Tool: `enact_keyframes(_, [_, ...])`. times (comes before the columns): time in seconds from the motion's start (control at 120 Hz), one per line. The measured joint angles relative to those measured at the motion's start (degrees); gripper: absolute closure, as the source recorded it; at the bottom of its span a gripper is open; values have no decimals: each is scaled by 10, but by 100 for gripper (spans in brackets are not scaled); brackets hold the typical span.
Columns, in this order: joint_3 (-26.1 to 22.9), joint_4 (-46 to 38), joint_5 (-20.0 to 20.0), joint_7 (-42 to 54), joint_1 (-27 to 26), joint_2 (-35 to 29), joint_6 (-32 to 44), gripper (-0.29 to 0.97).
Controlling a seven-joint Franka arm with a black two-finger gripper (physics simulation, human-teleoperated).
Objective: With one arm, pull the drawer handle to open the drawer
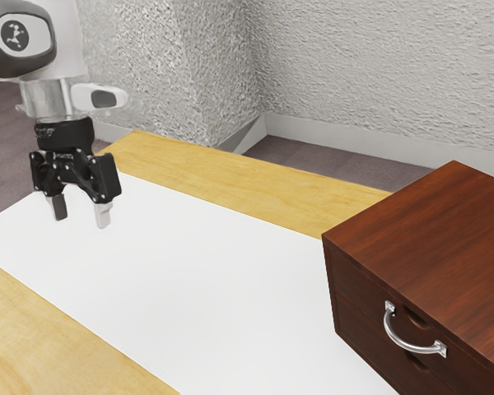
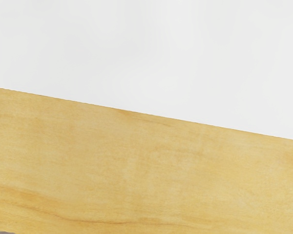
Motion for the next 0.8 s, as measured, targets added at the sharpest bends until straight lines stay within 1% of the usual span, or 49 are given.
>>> enact_keyframes(0.075, [-1,-3,0,4,42,1,61,0])
enact_keyframes(0.142, [-5,-3,-1,8,68,0,95,0])
enact_keyframes(0.192, [-6,-3,-1,11,76,-5,111,0])
enact_keyframes(0.258, [-16,-3,0,14,74,-9,125,0])
enact_keyframes(0.308, [-36,-14,8,18,61,-21,136,0])
enact_keyframes(0.342, [-52,-38,15,21,38,-40,149,0])
enact_keyframes(0.375, [-64,-90,22,26,3,-81,172,0])
enact_keyframes(0.4, [-75,-128,27,29,-12,-111,189,0])
enact_keyframes(0.483, [-105,-273,38,44,-35,-226,244,0])
enact_keyframes(0.517, [-109,-315,39,49,-45,-264,261,0])
enact_keyframes(0.558, [-112,-353,41,54,-57,-297,279,0])
enact_keyframes(0.617, [-114,-397,44,67,-77,-327,298,0])
enact_keyframes(0.667, [-115,-419,46,91,-99,-343,315,0])
enact_keyframes(0.733, [-115,-448,47,153,-130,-363,342,0])
enact_keyframes(0.8, [-115,-482,48,230,-145,-381,369,0])
